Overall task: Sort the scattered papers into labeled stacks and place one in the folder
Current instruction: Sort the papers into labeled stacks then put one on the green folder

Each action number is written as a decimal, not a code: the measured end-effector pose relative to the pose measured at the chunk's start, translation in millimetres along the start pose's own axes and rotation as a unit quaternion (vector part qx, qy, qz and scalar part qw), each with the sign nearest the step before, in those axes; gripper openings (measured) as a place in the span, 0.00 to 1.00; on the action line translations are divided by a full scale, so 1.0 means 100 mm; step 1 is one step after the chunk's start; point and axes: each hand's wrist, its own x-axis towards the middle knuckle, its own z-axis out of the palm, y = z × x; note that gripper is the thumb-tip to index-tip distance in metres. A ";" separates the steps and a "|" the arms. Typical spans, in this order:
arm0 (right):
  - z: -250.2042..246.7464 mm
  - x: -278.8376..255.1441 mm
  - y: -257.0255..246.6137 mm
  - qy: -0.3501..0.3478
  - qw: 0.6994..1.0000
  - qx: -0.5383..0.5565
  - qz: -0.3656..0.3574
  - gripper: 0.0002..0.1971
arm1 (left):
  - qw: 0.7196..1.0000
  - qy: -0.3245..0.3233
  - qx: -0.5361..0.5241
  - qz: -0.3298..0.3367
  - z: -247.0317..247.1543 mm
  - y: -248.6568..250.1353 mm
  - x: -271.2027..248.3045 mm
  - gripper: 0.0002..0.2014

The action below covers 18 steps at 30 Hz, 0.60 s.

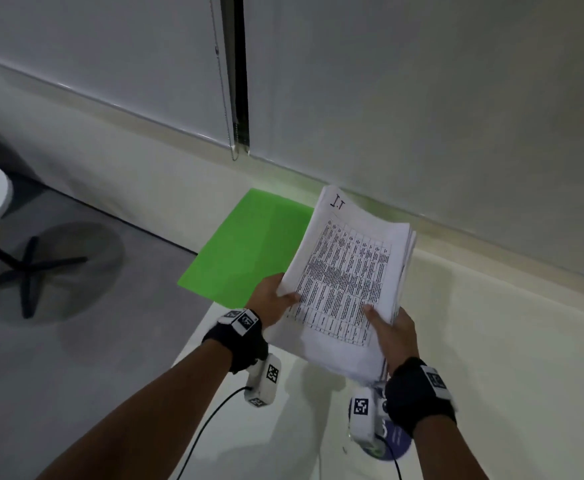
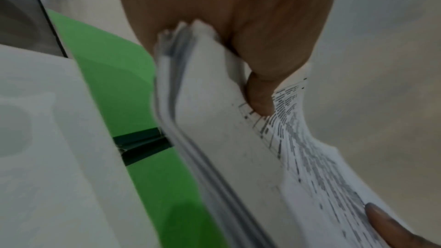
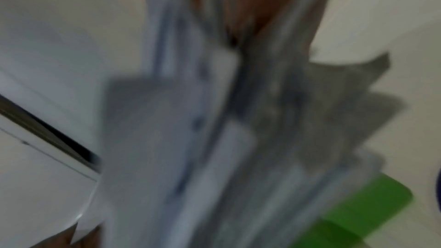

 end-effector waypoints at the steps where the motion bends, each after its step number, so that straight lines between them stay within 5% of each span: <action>1: 0.02 0.14 0.03 0.003 1.000 -0.022 0.014 0.21 | 1.000 0.005 0.021 -0.004 0.07 -0.01 0.13 0.18; 5: 0.12 0.54 0.19 0.006 0.989 -0.135 0.066 0.31 | 0.995 -0.009 0.091 -0.027 0.30 -0.13 0.60 0.21; 12: 0.24 0.88 0.53 -0.017 0.980 -0.147 0.136 0.36 | 0.984 -0.044 0.128 -0.116 0.49 -0.33 1.04 0.27; 18: 0.38 1.00 0.54 0.022 0.962 -0.220 0.158 0.38 | 0.947 -0.044 0.310 -0.079 0.61 -0.38 1.06 0.38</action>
